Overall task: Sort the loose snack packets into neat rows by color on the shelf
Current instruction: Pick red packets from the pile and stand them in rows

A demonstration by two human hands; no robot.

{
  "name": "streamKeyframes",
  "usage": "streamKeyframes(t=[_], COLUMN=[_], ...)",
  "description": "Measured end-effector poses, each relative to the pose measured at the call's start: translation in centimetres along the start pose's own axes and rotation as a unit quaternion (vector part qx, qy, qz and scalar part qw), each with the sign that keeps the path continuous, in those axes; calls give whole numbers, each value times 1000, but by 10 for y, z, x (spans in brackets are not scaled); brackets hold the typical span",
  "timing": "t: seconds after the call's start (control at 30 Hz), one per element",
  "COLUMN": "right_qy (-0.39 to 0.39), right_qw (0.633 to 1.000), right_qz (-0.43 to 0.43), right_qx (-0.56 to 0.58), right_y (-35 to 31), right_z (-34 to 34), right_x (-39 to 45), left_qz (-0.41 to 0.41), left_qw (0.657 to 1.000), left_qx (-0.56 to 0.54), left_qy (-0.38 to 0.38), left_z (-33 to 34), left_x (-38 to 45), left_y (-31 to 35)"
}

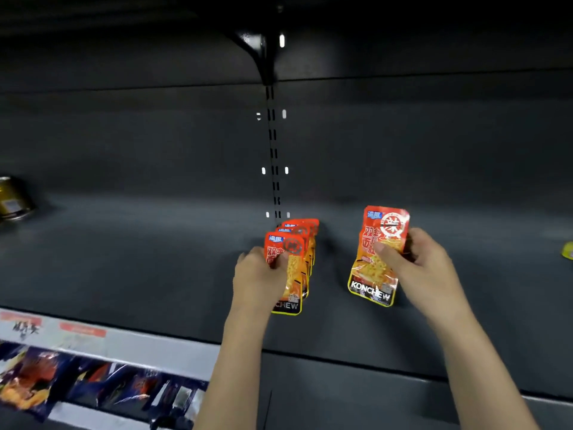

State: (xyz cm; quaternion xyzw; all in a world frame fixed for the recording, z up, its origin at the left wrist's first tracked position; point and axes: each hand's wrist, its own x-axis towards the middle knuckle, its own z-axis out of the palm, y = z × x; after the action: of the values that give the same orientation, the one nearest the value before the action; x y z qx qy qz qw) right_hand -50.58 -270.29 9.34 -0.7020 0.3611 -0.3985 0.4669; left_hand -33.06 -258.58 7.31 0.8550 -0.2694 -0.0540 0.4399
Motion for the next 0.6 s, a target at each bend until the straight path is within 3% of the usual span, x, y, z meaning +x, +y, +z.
streamKeyframes(t=[0.37,0.6], right_qy=[10,-22], right_qw=[998,997], right_qz=[14,28], right_qx=[-57,73], right_y=[-9,-36], right_z=[18,32], right_x=[-23,-31], left_qz=[13,22], left_qw=[998,997], left_qx=[9,37], left_qy=[-54,-66], left_z=[-12,-39], left_x=[-15,-7], left_y=[1,-10])
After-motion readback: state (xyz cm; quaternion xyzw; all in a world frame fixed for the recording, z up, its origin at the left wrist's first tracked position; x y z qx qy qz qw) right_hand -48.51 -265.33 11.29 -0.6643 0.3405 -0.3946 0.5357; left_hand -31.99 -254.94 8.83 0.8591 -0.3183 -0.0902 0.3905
